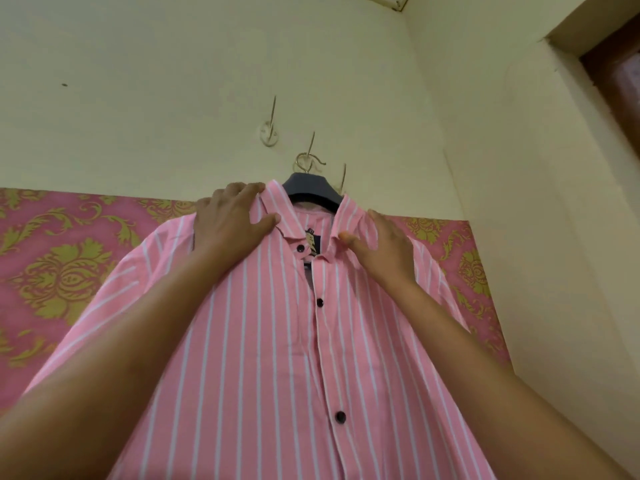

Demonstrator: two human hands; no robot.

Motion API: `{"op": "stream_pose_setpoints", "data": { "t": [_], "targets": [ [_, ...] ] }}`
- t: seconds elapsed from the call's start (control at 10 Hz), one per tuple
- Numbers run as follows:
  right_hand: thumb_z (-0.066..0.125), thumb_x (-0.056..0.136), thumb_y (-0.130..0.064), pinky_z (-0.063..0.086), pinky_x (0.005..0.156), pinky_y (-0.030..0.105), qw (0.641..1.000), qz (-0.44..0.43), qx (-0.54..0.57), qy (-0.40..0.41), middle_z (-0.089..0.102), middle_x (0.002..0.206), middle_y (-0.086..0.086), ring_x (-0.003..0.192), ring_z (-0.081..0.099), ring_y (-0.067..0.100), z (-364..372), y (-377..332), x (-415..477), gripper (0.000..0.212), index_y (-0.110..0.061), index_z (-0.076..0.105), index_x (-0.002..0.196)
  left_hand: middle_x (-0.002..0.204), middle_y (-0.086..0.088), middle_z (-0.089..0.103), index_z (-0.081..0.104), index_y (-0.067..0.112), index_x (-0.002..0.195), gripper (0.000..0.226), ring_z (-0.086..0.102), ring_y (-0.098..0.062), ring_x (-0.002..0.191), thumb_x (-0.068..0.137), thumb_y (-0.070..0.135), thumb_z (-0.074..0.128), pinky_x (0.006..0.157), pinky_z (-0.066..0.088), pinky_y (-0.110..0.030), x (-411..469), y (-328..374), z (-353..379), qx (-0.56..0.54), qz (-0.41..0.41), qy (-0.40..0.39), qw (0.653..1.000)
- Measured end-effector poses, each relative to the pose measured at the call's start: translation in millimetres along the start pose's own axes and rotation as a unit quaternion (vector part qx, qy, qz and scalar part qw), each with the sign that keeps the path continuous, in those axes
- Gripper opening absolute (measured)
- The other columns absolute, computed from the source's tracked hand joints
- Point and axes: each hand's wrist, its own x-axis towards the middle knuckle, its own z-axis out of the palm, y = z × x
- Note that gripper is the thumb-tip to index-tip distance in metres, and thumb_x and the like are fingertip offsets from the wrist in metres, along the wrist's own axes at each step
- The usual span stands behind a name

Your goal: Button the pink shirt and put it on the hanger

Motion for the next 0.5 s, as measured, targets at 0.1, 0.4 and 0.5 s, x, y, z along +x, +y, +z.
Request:
{"op": "stream_pose_setpoints", "data": {
  "t": [0.1, 0.4, 0.5],
  "targets": [
    [0.037, 0.074, -0.070, 0.021, 0.114, 0.041, 0.998, -0.020, -0.046, -0.029, 0.031, 0.150, 0.010, 0.140, 0.026, 0.023, -8.7, -5.4, -27.8, 0.086, -0.017, 0.033, 0.141, 0.146, -0.008, 0.036, 0.036, 0.027, 0.137, 0.060, 0.031, -0.029, 0.134, 0.084, 0.051, 0.051, 0.111, 0.017, -0.049, -24.6, 1.7, 5.0, 0.007, 0.009, 0.012, 1.000],
    [0.026, 0.076, -0.067, 0.015, 0.116, 0.041, 0.989, 0.005, -0.070, -0.132, 0.027, 0.152, 0.008, 0.141, 0.021, 0.023, -65.4, -15.6, -160.0, 0.081, -0.020, 0.031, 0.142, 0.150, -0.006, 0.030, 0.039, 0.029, 0.136, 0.058, 0.025, -0.026, 0.138, 0.084, 0.048, 0.055, 0.111, 0.006, -0.049, -170.4, 16.9, -44.4, -0.033, -0.034, -0.096, 0.994],
    [0.027, 0.077, -0.066, 0.013, 0.115, 0.040, 0.985, 0.031, -0.060, -0.161, 0.025, 0.152, 0.009, 0.142, 0.020, 0.023, -95.7, -18.4, -208.0, 0.079, -0.020, 0.030, 0.142, 0.151, -0.007, 0.029, 0.039, 0.028, 0.137, 0.059, 0.025, -0.026, 0.139, 0.084, 0.047, 0.056, 0.112, 0.006, -0.050, -215.2, 28.6, -68.9, -0.025, -0.059, -0.144, 0.988]
  ]
}}
